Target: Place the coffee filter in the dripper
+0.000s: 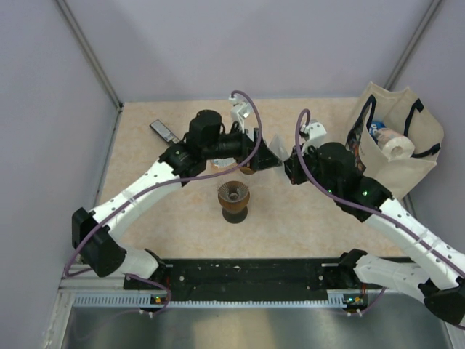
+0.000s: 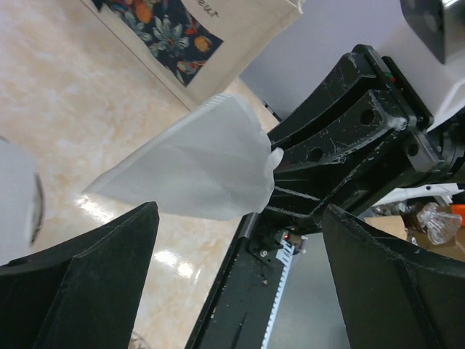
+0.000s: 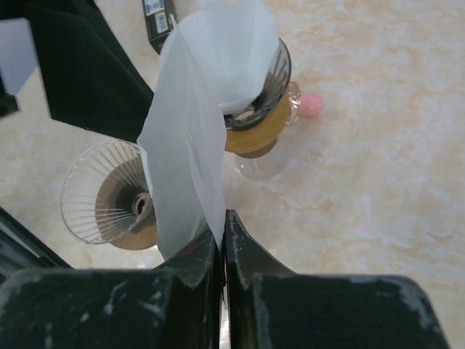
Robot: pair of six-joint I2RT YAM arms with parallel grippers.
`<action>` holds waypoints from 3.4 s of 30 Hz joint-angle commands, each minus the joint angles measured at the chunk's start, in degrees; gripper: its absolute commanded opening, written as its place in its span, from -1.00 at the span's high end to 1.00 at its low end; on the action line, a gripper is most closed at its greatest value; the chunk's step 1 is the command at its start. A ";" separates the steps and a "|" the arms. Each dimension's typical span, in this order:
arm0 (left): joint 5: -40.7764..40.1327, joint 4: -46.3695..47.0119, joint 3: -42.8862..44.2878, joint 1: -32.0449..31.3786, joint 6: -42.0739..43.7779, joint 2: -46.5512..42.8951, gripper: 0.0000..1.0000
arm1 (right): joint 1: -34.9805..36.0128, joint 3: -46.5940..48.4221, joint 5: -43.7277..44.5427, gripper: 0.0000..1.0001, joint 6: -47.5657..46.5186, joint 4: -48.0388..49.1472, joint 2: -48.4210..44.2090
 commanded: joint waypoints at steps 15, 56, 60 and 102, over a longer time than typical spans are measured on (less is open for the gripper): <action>5.47 7.94 0.11 -2.40 -2.47 0.75 -0.90 | -0.14 -2.25 -14.53 1.00 -0.91 9.92 -4.62; -57.38 -12.19 5.12 -15.41 2.90 -1.28 1.00 | -0.14 0.30 11.93 1.00 10.60 -2.29 -1.72; -55.37 -12.02 5.21 -15.58 3.51 -1.28 1.00 | -0.14 0.04 10.97 0.99 10.86 -1.07 -1.81; -50.00 -27.12 2.05 -18.04 -2.46 -11.03 0.74 | 6.27 12.95 -6.09 1.00 6.38 -3.43 9.44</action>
